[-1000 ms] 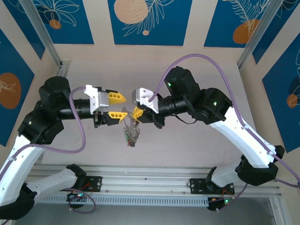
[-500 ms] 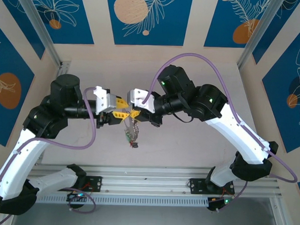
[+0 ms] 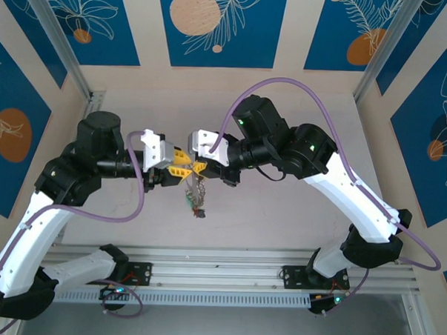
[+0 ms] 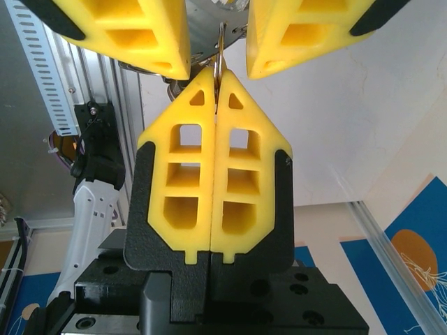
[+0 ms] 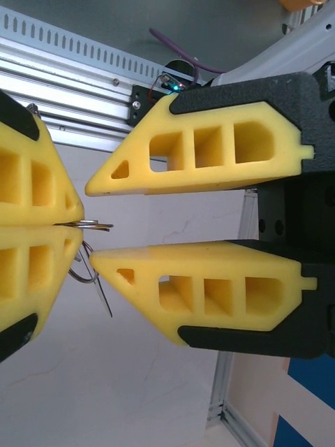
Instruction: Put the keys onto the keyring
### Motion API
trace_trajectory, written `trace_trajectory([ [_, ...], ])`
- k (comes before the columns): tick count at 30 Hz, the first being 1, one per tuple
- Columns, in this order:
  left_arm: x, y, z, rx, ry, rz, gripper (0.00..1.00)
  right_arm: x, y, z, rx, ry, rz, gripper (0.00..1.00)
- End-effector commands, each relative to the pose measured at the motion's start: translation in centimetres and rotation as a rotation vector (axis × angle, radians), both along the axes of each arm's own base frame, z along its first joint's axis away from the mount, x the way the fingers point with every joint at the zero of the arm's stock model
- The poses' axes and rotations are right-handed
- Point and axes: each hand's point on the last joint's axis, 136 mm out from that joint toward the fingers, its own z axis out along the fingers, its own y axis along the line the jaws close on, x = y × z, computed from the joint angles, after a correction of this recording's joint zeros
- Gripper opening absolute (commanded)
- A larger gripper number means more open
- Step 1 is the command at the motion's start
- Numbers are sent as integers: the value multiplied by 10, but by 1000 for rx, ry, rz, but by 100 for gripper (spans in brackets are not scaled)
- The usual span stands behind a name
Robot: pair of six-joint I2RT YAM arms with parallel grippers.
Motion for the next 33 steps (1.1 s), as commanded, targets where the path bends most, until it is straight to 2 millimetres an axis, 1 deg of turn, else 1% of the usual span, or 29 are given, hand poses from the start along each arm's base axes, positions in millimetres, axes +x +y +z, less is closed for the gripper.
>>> trace_trajectory([
  [1, -2, -2, 6, -11, -26, -17, 26, -4, 2, 22, 66, -25, 28, 0],
  [4, -1, -3, 5, -8, -22, -18, 23, -6, 2, 22, 68, -18, 37, 0],
  [8, 2, -4, 3, -3, -17, -15, 22, -8, 2, 23, 75, -15, 44, 0],
  [9, 1, -4, 3, -6, -19, -15, 20, -9, 1, 23, 77, -16, 44, 0],
  [11, 1, -5, 4, -8, -17, -19, 10, -9, 1, 22, 75, -14, 44, 0],
  [14, 2, -5, 3, -9, -17, -16, 1, -10, 1, 22, 79, -16, 48, 0],
  [15, 4, -5, 3, -9, -17, -11, 0, -10, 1, 23, 82, -18, 47, 0],
  [22, 7, -6, 3, -34, -22, 7, 0, -13, -1, 28, 109, -23, 52, 0],
  [23, 8, -6, 3, -40, -25, 11, 0, -12, -1, 27, 104, -21, 46, 2],
  [24, 9, -7, 3, -44, -26, 16, 0, -11, -1, 26, 100, -17, 40, 11],
  [26, 10, -8, 4, -54, -23, 13, 0, -11, -3, 24, 99, -4, 34, 22],
  [28, 9, -9, 7, -70, -23, 5, 0, -12, -5, 22, 101, 13, 28, 24],
  [33, -2, -10, 18, -121, -14, -37, 0, -10, -10, 18, 112, 46, 4, 23],
])
